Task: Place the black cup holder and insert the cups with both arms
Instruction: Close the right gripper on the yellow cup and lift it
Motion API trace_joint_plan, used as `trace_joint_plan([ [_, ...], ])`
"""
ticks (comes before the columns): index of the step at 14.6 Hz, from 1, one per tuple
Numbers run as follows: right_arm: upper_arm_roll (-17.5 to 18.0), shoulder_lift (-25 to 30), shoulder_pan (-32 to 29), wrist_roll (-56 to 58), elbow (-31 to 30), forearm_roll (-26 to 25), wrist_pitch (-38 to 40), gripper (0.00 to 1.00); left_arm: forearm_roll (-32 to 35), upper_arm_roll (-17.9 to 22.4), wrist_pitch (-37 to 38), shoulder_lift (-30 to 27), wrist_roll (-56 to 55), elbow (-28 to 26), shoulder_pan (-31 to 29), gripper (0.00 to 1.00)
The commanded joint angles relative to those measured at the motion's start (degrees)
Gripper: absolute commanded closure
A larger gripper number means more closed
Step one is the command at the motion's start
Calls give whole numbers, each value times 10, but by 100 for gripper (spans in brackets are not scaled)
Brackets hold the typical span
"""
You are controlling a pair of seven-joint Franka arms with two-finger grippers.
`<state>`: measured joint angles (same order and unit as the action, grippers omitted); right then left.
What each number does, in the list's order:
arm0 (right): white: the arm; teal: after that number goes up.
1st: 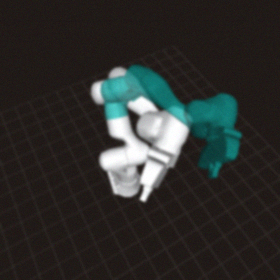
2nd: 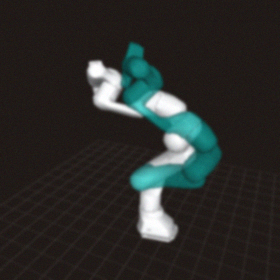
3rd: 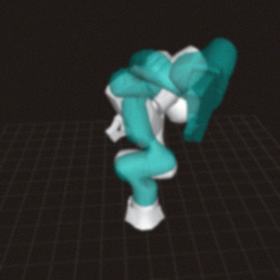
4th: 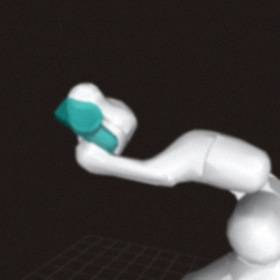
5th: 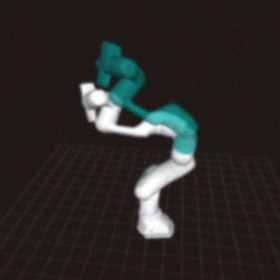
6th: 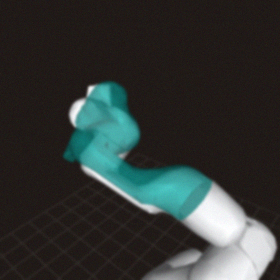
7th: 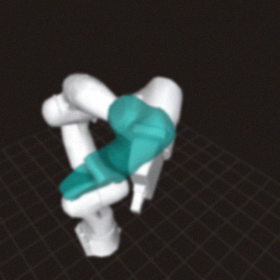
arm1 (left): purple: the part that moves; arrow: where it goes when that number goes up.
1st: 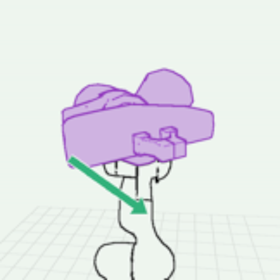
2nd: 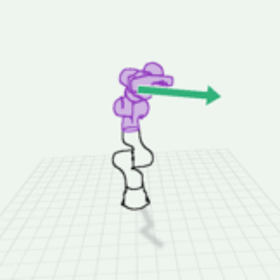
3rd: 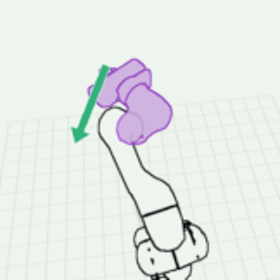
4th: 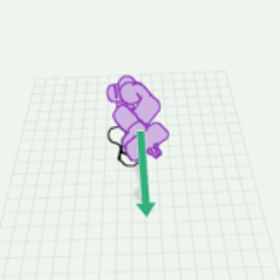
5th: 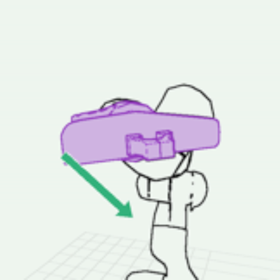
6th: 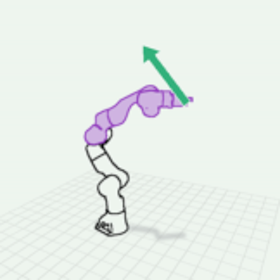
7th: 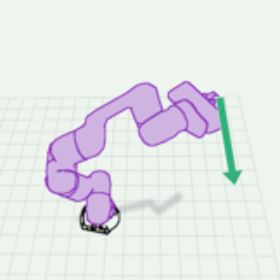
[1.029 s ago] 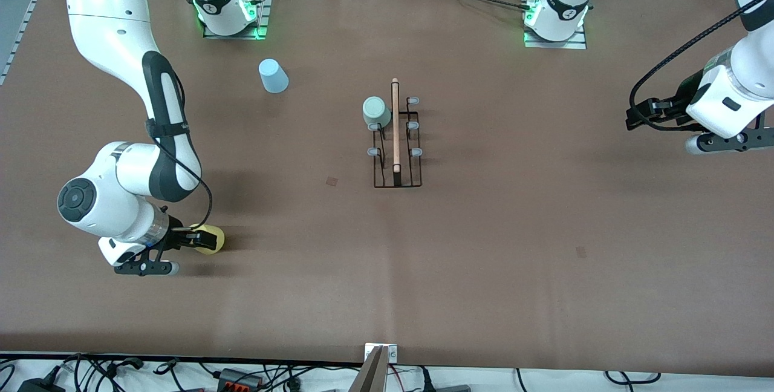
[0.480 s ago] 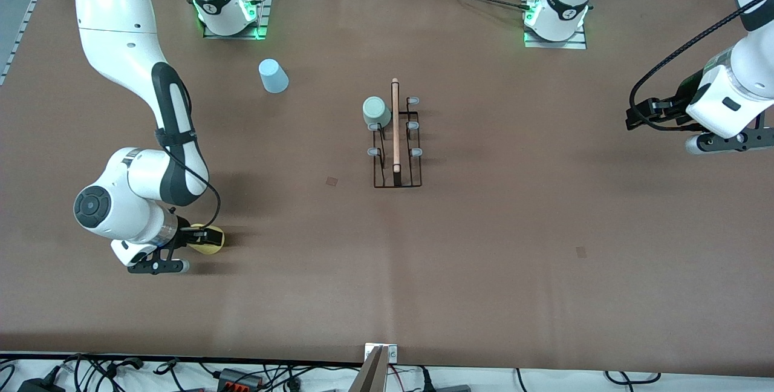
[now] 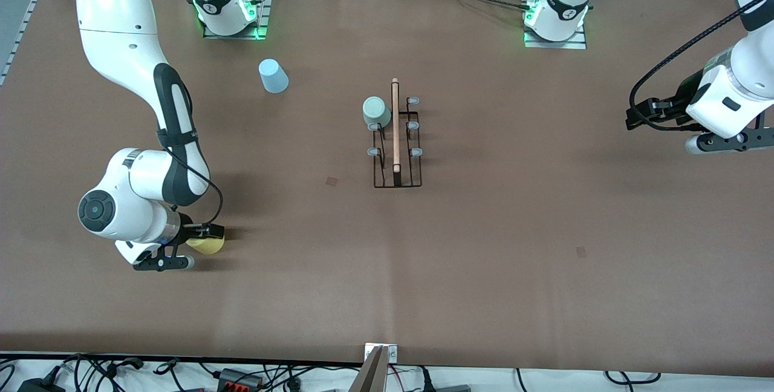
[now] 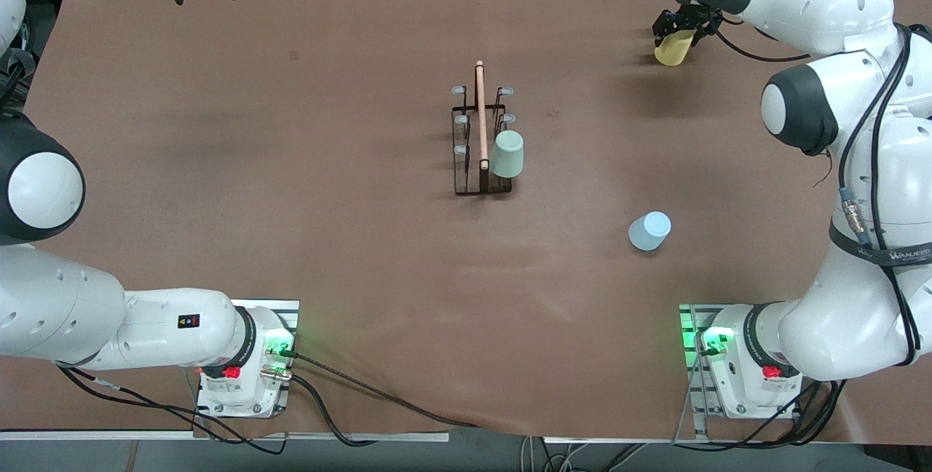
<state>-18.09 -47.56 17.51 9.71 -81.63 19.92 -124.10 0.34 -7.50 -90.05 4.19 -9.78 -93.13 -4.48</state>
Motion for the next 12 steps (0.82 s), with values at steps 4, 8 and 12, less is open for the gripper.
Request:
trace_joint_plan([
  [4, 2, 1, -5, 9, 14, -14, 13, 0, 5, -5, 5, -12, 8, -6, -5, 0],
  [8, 2, 0, -6, 9, 31, -15, 16, 0, 5, -5, 5, -13, 8, -6, -5, 0],
  [12, 2, 0, -6, 8, 31, -15, 17, 0, 5, -5, 5, -13, 8, -6, -5, 0],
])
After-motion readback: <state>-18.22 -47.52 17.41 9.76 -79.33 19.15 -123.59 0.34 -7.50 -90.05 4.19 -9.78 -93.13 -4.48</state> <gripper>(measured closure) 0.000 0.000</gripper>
